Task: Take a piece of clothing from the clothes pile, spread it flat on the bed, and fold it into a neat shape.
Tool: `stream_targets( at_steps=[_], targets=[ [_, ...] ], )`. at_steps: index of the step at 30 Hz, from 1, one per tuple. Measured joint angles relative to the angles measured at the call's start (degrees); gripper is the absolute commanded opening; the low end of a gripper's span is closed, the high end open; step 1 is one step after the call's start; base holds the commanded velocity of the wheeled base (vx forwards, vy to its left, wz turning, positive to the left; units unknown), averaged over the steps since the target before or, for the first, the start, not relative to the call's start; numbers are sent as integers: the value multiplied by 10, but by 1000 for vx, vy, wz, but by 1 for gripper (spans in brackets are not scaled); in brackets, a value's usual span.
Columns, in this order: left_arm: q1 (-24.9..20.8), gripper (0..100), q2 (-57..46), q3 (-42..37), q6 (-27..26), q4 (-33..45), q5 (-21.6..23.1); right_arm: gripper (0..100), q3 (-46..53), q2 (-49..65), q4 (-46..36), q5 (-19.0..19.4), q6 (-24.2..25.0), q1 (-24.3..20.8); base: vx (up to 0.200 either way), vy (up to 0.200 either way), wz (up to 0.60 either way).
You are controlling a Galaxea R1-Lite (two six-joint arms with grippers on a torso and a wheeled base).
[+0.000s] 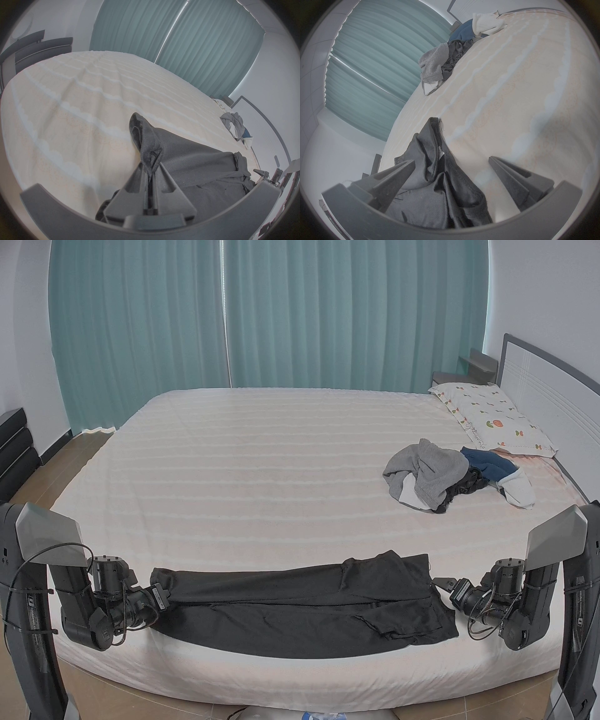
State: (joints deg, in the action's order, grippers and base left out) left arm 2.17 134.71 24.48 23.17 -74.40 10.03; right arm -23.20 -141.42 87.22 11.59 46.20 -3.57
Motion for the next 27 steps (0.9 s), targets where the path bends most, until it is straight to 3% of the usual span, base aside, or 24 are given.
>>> stream_targets(
  at_steps=[6,16,23,27],
  targets=[
    [0,0,0,7,5,-1,-1,100,-1,0,0,0,0,0,0,0,0],
    [-14,0,-11,13,66,-1,-1,100,-1,-1,0,0,1,0,0,0,0],
    [-36,0,-39,7,102,1,-4,100,-4,0,0,2,8,2,0,-200,0],
    [-54,0,-57,6,112,6,-32,100,-5,2,-1,2,12,3,0,-200,0]
  ],
)
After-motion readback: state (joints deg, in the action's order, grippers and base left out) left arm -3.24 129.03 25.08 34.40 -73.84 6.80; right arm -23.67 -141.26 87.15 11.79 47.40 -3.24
